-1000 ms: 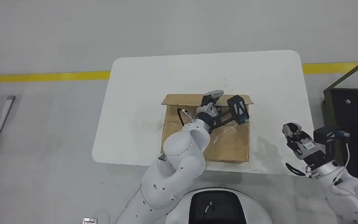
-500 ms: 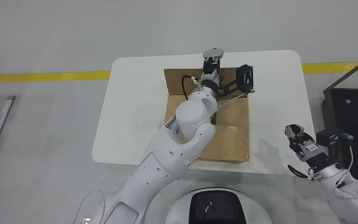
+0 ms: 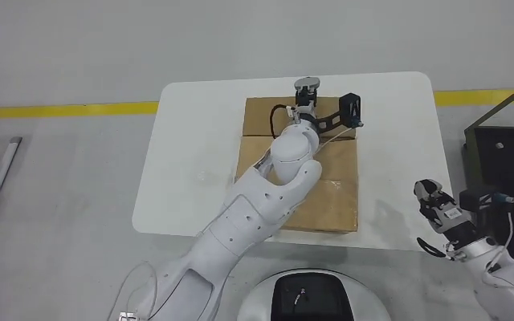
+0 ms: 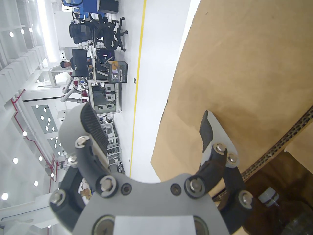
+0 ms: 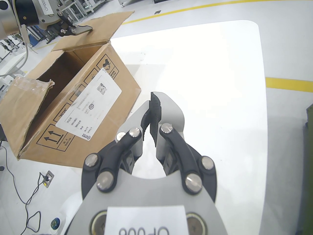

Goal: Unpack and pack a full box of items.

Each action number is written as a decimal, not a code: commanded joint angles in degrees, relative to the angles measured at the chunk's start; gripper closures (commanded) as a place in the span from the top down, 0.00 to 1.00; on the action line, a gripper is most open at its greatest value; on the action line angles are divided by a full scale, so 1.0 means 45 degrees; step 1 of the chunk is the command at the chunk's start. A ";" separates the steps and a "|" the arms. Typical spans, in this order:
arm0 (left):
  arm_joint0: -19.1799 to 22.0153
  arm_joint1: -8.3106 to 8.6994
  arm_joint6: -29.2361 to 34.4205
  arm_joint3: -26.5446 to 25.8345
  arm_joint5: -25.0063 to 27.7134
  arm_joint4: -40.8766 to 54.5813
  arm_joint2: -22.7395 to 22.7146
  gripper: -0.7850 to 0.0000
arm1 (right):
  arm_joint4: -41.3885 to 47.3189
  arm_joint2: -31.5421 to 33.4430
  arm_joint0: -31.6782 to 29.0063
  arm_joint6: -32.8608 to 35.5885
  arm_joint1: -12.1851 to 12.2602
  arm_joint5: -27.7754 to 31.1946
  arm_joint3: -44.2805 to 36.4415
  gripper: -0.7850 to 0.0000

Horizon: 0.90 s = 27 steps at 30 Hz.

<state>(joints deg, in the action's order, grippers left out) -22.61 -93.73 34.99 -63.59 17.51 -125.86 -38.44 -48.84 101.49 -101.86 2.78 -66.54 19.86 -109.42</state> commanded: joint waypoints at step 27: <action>-0.5805 0.0943 0.0669 -0.9145 0.2069 0.1642 -0.5191 1.00 | 0.3496 0.1608 0.0330 0.1566 0.0492 0.7251 -0.0457 0.00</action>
<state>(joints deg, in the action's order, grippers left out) -47.26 -89.68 38.07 -103.05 26.06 -118.86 -60.98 -34.93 108.74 -100.68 8.10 -64.57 49.47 -111.81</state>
